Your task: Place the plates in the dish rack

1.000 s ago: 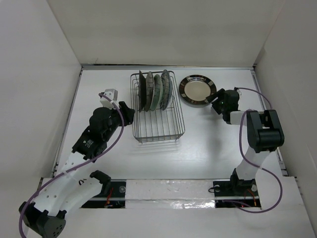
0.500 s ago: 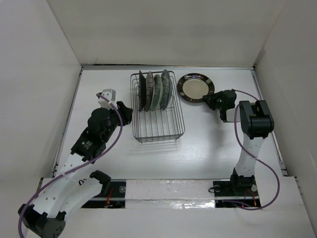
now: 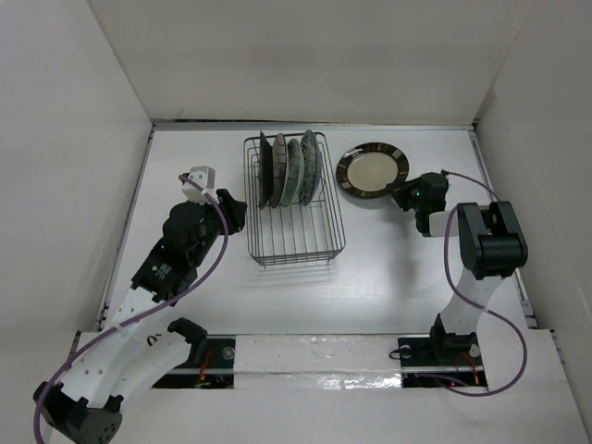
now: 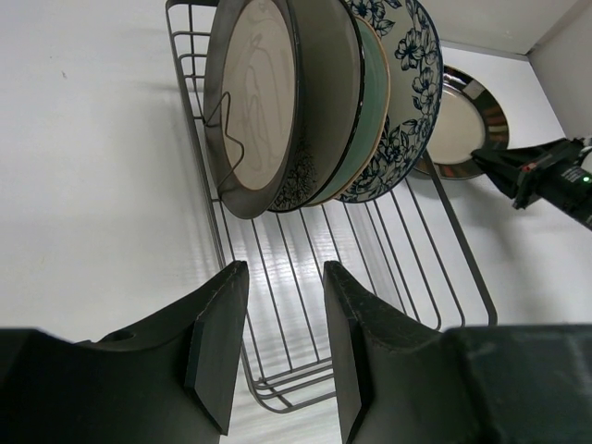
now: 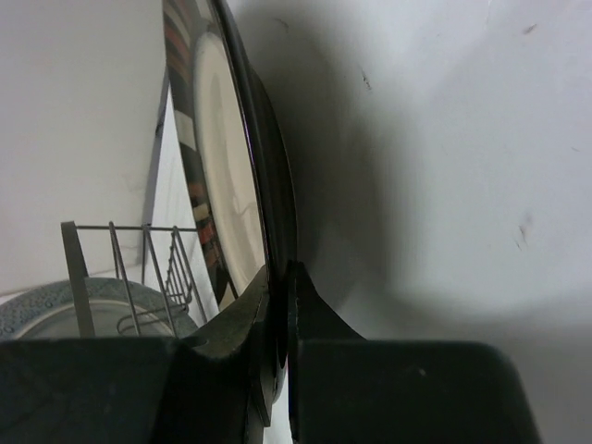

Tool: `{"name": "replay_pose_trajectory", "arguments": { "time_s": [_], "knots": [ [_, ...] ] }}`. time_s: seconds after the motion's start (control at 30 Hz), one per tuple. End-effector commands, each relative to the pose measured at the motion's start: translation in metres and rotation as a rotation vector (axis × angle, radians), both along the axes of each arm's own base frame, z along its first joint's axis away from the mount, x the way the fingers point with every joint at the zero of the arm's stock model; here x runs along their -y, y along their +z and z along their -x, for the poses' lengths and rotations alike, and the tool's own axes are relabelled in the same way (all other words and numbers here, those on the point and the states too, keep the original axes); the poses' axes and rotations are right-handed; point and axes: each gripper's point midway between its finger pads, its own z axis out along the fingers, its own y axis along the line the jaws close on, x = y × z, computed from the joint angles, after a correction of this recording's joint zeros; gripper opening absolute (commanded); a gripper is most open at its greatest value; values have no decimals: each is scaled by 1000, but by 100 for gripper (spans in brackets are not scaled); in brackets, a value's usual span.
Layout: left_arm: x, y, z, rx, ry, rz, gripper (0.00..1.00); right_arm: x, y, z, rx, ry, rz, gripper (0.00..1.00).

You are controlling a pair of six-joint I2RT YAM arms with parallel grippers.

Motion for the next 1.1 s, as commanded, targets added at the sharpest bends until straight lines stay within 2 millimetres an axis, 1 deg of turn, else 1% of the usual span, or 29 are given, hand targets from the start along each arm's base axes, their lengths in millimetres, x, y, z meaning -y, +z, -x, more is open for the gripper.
{"name": "replay_pose_trajectory", "arguments": {
  "time_s": [0.0,0.03,0.07,0.1,0.13,0.17,0.2,0.23,0.27,0.33,0.37,0.4,0.47,0.5,0.53,0.57,0.6,0.67,0.7,0.73,0.77,0.8,0.83,0.87,0.9,0.93,1.0,1.03,1.07],
  "knots": [
    [1,10,-3,43,-7,14,35,21,121,-17,318,-77,163,0],
    [1,10,-3,43,-7,14,34,18,126,-14,302,-72,202,0],
    [2,11,-3,46,-8,15,35,19,153,-10,333,-98,281,0],
    [2,10,-3,45,-10,15,35,26,167,-7,363,-123,319,0],
    [3,9,-3,40,-13,13,35,21,181,-7,364,-118,355,0],
    [3,7,-3,34,-16,9,35,25,192,-5,373,-135,424,0],
    [5,6,-2,29,-25,11,34,25,212,-1,403,-145,445,0],
    [5,6,-3,29,-26,11,35,24,226,0,409,-151,475,0],
    [5,8,-3,34,-27,12,34,24,235,3,409,-174,542,0],
    [6,6,-4,31,-25,11,34,21,254,11,401,-189,612,0],
    [7,5,-4,27,-31,11,34,15,278,13,431,-199,662,0],
    [8,3,-3,20,-40,10,34,10,290,14,441,-193,683,0],
    [9,5,-3,22,-44,12,34,2,298,18,414,-164,752,0],
    [9,7,-3,30,-43,16,34,-10,320,20,445,-159,756,0],
    [9,9,-3,34,-43,18,34,-14,317,20,416,-140,781,0],
    [9,7,-3,30,-44,16,34,-17,321,21,411,-137,804,0],
    [10,5,-2,25,-50,15,34,-21,337,21,435,-140,798,0],
    [10,7,-1,28,-54,20,34,-34,332,20,413,-91,815,0],
    [10,9,-1,37,-53,24,34,-39,333,19,407,-83,822,0],
    [10,11,0,44,-53,26,34,-48,340,20,413,-70,825,0],
    [10,11,0,44,-54,27,34,-50,343,20,417,-73,833,0],
    [11,10,1,38,-61,24,34,-56,337,18,401,-54,845,0],
    [11,9,1,36,-63,26,34,-65,341,21,404,-33,847,0],
    [11,10,2,38,-66,28,34,-70,340,21,401,-18,851,0],
    [11,12,2,45,-65,31,34,-71,337,17,387,-12,861,0],
    [10,16,3,56,-63,37,34,-78,338,19,383,7,865,0],
    [10,17,4,61,-68,41,34,-84,335,17,370,29,872,0],
    [11,15,5,58,-72,40,34,-93,328,18,357,56,880,0],
    [12,15,5,56,-77,41,34,-96,330,19,357,60,886,0]
  ]
}}
